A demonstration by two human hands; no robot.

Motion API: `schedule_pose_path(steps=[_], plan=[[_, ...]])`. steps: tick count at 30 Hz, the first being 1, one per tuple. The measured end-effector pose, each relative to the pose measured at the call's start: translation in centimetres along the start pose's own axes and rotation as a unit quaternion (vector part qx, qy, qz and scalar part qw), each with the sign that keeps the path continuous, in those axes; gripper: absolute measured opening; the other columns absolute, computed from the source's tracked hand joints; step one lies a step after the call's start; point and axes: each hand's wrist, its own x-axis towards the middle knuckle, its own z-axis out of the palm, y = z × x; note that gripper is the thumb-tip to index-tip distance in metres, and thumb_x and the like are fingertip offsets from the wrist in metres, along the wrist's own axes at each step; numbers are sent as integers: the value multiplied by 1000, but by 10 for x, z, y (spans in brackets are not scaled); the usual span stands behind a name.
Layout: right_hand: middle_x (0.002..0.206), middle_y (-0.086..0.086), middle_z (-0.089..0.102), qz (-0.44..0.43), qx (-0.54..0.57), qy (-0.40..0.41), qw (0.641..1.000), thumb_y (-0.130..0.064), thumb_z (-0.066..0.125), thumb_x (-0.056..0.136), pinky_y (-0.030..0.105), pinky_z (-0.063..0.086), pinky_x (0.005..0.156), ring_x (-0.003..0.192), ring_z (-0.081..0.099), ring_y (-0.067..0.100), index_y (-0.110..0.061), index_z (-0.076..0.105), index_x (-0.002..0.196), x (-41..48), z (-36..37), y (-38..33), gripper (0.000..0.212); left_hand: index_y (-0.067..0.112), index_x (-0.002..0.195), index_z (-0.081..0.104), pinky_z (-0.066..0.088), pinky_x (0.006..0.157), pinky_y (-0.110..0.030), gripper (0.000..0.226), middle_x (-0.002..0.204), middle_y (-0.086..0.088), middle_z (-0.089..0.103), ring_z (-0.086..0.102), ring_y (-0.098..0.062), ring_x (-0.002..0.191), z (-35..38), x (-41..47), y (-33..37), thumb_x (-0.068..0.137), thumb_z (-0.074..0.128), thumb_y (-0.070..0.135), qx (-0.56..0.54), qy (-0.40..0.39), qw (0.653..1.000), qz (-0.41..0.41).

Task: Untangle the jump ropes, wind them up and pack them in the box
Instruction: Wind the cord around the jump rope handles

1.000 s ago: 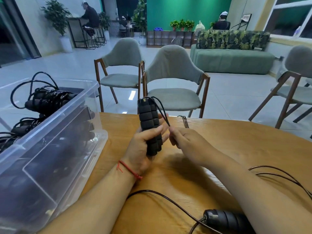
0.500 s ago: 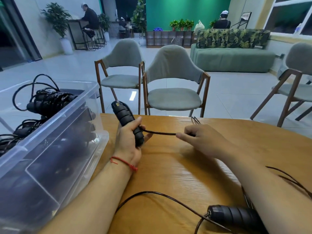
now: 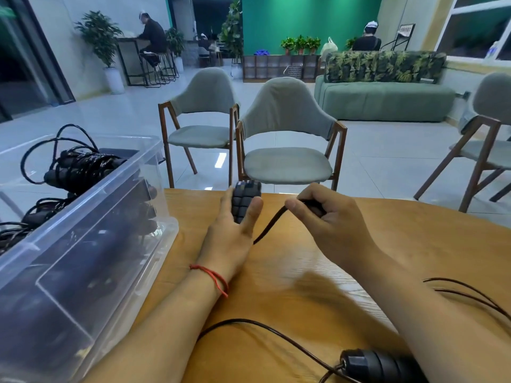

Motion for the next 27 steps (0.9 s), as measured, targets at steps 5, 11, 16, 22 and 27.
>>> schedule_pose_path(steps=[5, 11, 16, 22, 27], plan=[[64, -14, 56, 18, 29, 11, 999, -27, 75, 100, 20, 41, 59, 60, 52, 10, -20, 68, 82, 0, 1, -6, 20, 55, 154, 26, 53, 88, -24, 100, 123, 26, 62, 61, 2, 109, 9, -15, 13, 70, 61, 95, 108, -122, 986, 29], [72, -6, 64, -110, -33, -96, 989, -35, 79, 96, 33, 50, 57, 64, 61, 20, -18, 71, 86, 4, 5, -20, 21, 37, 104, 64, 59, 77, -42, 39, 91, 11, 69, 65, -6, 83, 8, -20, 14, 105, 36, 64, 179, -211, 955, 104], [71, -3, 71, 39, 29, -102, 994, -32, 87, 84, 19, 52, 62, 67, 68, 13, -20, 78, 79, 10, -29, -1, 16, 38, 139, 51, 54, 74, -34, 32, 90, 9, 64, 60, -7, 81, 7, -29, 14, 108, 44, 42, 140, -233, 934, 230], [78, 8, 69, 152, 168, -144, 963, -32, 78, 90, 24, 52, 70, 72, 65, 19, -22, 75, 76, 9, -30, 19, 17, 32, 158, 28, 55, 66, -38, 55, 95, 0, 66, 65, -14, 77, 10, -24, 5, 105, 41, 37, 44, -219, 931, 289], [81, -3, 68, 150, 226, -121, 955, -25, 67, 88, 27, 55, 73, 78, 65, 14, -25, 72, 87, 11, -5, 11, 5, 16, 143, 51, 53, 63, -33, 42, 101, -1, 65, 65, -21, 82, 13, -24, 7, 105, 38, 27, -132, -140, 947, 257]])
